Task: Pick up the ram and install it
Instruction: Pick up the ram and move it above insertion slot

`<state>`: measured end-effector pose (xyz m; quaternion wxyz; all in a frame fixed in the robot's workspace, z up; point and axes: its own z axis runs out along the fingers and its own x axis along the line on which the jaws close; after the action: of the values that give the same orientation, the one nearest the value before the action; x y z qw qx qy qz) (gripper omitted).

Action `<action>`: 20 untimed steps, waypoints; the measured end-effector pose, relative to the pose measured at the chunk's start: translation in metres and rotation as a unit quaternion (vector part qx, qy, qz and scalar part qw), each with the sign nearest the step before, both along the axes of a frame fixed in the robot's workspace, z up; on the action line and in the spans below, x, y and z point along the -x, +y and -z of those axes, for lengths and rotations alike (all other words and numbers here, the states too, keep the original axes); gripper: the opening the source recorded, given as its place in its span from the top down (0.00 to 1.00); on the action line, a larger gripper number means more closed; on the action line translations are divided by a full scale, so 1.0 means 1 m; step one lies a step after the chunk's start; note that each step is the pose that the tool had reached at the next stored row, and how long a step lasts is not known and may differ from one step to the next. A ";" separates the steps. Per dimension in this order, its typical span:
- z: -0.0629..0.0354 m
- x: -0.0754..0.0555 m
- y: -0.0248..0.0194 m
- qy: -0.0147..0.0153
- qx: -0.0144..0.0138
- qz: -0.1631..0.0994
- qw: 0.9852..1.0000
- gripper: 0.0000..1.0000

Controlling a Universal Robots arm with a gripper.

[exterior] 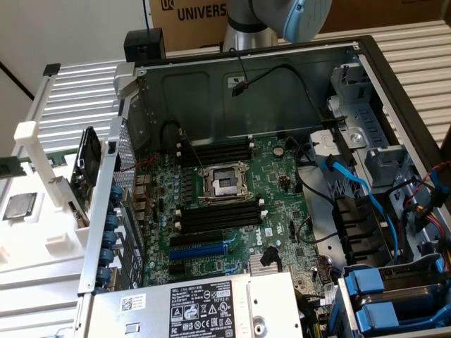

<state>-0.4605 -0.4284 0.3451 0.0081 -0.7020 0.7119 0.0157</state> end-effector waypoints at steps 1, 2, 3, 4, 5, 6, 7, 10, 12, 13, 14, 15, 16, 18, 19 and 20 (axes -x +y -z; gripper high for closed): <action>-0.0002 0.000 -0.0014 0.000 -0.003 0.000 1.000 0.88; -0.0002 0.000 -0.0017 0.000 -0.003 0.000 1.000 0.88; -0.0001 0.000 -0.0018 0.000 -0.003 0.000 1.000 0.88; -0.0001 0.000 -0.0018 0.000 -0.002 0.000 1.000 0.88; -0.0003 -0.001 -0.0019 0.000 -0.002 0.000 1.000 0.88; -0.0010 -0.003 -0.0018 0.000 -0.002 0.001 1.000 0.88; -0.0021 -0.005 -0.0018 0.000 -0.002 0.001 1.000 0.88; -0.0066 -0.014 -0.0018 0.000 -0.002 0.001 1.000 0.88; -0.0109 -0.020 -0.0018 0.000 -0.002 0.001 1.000 0.88; -0.0134 -0.023 -0.0018 0.000 -0.002 0.001 1.000 0.88; -0.0159 -0.025 -0.0018 0.000 -0.003 0.000 1.000 0.88; -0.0189 -0.028 -0.0018 0.000 -0.003 0.000 1.000 0.88; -0.0212 -0.031 -0.0018 0.000 -0.003 0.000 1.000 0.88; -0.0252 -0.036 -0.0018 0.000 -0.003 0.000 1.000 0.88; -0.0264 -0.037 -0.0018 0.000 -0.004 0.000 1.000 0.88; -0.0274 -0.039 -0.0019 0.000 -0.004 0.000 1.000 0.88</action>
<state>-0.4219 -0.4303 0.3725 0.0112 -0.7021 0.7117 0.0188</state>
